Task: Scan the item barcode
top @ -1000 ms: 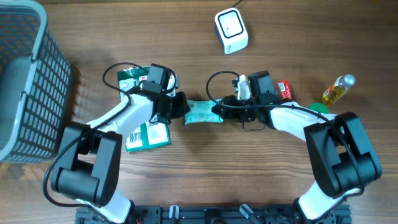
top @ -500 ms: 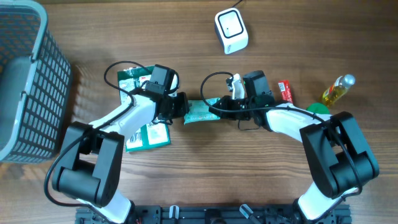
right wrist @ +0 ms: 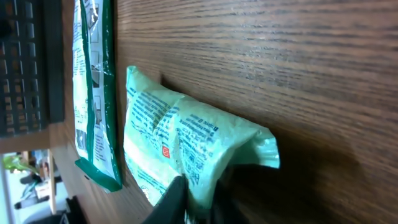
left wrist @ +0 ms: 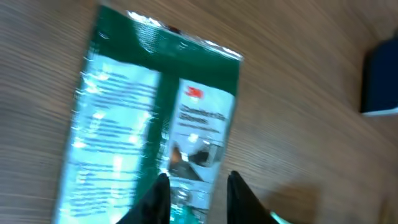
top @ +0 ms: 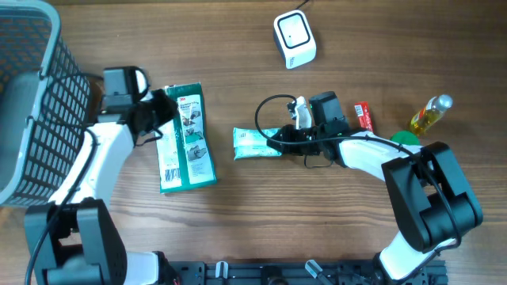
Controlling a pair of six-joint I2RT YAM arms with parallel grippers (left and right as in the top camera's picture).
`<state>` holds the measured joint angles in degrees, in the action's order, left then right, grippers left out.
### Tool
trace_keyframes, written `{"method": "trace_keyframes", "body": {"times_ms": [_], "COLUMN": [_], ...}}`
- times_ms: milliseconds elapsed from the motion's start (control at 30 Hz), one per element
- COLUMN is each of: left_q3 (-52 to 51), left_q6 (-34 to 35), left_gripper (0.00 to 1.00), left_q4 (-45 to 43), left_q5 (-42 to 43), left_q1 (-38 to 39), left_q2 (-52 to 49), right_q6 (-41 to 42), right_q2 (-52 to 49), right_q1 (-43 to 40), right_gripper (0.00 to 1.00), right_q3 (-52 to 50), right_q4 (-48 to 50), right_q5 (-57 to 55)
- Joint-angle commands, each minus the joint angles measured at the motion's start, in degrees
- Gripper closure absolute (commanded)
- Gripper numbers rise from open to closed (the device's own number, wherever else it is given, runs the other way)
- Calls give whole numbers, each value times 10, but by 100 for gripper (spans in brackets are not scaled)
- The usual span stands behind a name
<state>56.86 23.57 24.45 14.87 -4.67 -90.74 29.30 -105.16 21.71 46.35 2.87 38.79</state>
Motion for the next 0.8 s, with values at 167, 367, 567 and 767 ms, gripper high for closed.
{"method": "trace_keyframes", "body": {"times_ms": [167,367,567,767], "left_q3": [5,5,5,5], "left_q6": [-7,-7,-7,-7], "left_gripper": [0,0,0,0], "left_q4": [0,0,0,0], "left_q5": [-8,-8,-8,-8], "left_q1": [-12,-12,-12,-12], "left_q2": [6,6,6,6], "right_q6": [-103,-360,-405,-490], "right_q2": [52,180,237,230], "right_q1": [-5,-10,-15,-14], "right_gripper": [96,96,96,96], "right_q3": [59,123,133,391], "right_q4": [-14,-191,-264,-490], "right_q5": [94,138,1,-240]}}
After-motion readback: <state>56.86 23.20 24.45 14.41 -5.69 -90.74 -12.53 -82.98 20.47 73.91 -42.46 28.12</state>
